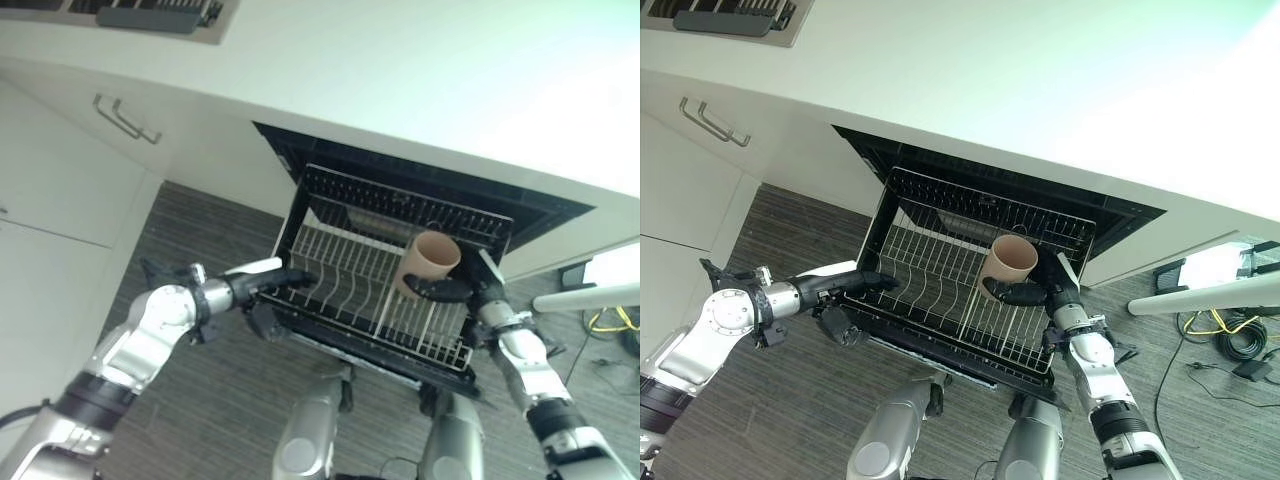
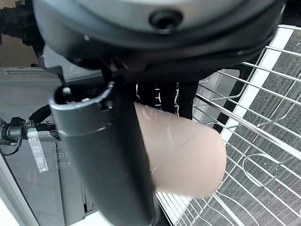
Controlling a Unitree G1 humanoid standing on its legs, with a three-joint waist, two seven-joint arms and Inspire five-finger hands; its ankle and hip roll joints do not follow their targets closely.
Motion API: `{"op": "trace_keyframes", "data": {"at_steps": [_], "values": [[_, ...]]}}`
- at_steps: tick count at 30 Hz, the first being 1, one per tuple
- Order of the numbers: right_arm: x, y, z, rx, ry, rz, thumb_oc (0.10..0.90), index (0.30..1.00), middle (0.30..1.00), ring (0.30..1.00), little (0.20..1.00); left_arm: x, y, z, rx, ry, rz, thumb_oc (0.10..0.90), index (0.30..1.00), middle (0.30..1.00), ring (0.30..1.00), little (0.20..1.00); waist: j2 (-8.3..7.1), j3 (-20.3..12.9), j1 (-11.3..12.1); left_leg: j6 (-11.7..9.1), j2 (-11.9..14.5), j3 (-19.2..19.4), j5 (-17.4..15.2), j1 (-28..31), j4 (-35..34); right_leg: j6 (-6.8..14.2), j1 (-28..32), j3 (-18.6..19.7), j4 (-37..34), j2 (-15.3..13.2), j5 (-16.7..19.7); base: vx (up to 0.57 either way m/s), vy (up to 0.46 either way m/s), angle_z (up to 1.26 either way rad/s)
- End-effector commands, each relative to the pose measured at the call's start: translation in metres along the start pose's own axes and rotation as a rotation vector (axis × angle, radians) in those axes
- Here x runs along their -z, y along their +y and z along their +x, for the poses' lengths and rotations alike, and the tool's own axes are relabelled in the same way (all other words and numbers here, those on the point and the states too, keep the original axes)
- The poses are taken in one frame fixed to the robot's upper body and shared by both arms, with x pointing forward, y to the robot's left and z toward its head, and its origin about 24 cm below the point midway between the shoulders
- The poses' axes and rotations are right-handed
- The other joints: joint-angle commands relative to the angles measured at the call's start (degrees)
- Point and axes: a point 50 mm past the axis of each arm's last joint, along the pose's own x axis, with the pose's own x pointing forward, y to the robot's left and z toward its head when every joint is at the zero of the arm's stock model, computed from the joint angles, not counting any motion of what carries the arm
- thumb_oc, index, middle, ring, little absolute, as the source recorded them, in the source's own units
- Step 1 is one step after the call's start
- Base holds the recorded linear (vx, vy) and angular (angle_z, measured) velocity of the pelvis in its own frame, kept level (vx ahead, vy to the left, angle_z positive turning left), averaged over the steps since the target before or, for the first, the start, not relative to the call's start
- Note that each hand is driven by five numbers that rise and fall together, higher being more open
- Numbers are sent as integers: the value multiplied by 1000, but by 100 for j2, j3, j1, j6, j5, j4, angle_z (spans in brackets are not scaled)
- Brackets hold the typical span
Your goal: Place the dishes in the dishwasher.
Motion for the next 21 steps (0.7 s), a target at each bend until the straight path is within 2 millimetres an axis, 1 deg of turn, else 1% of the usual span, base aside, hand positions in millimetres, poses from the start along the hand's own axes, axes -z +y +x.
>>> {"op": "trace_keyframes", "data": {"at_steps": [1, 6, 9, 13, 14, 16, 18, 21], "values": [[-4, -26, -12, 97, -38, -102, 800, 900, 900, 900, 900, -18, 40, -22, -160, -64, 67, 800, 900, 900, 900, 900, 55, -80, -154, -89, 278, 365, -1062, -118, 844, 524, 76, 273, -389, 197, 178, 0, 0, 0], [-16, -30, -17, 154, -115, -135, 800, 900, 900, 900, 900, -13, 39, -24, -172, -47, 56, 800, 900, 900, 900, 900, 21, -80, -211, -79, 275, 352, -1063, -127, 844, 526, 41, 327, -389, 235, 180, 1, 1, -1], [-22, -34, -25, 172, -161, -135, 800, 900, 900, 900, 900, -5, 35, -28, -191, -27, 34, 800, 900, 900, 900, 900, -2, -80, -313, -73, 306, 365, -1052, -147, 844, 504, -31, 409, -389, 300, 188, -17, 22, -19], [-14, -38, -34, 213, -126, -109, 800, 900, 900, 900, 900, -1, 34, -32, -202, -19, 23, 800, 900, 900, 900, 900, -14, -80, -416, -89, 351, 434, -1093, -132, 844, 502, -61, 474, -389, 338, 136, -12, 11, -24], [-12, -43, -38, 269, -126, -101, 800, 900, 900, 900, 900, 0, 34, -32, -206, -13, 19, 800, 900, 900, 900, 900, -14, -80, -450, -91, 365, 460, -1101, -125, 844, 503, -64, 490, -389, 345, 130, -5, 1, -12], [-11, -44, -39, 287, -126, -100, 800, 900, 900, 900, 900, 0, 34, -32, -208, -13, 17, 800, 900, 900, 900, 900, -14, -80, -460, -92, 371, 471, -1099, -125, 844, 501, -69, 498, -389, 348, 130, -2, 9, -7], [-12, -51, -42, 325, -138, -75, 800, 900, 900, 900, 900, 0, 35, -32, -215, -10, 9, 800, 900, 900, 900, 900, -13, -80, -515, -94, 382, 503, -1123, -110, 844, 494, -71, 532, -389, 366, 106, -3, 28, -13], [-14, -52, -42, 331, -143, -67, 800, 900, 900, 900, 900, -1, 36, -32, -217, -13, 4, 800, 900, 900, 900, 900, 2, -80, -534, -92, 388, 517, -1096, -136, 844, 477, -103, 544, -389, 370, 130, -8, 13, -12]]}}
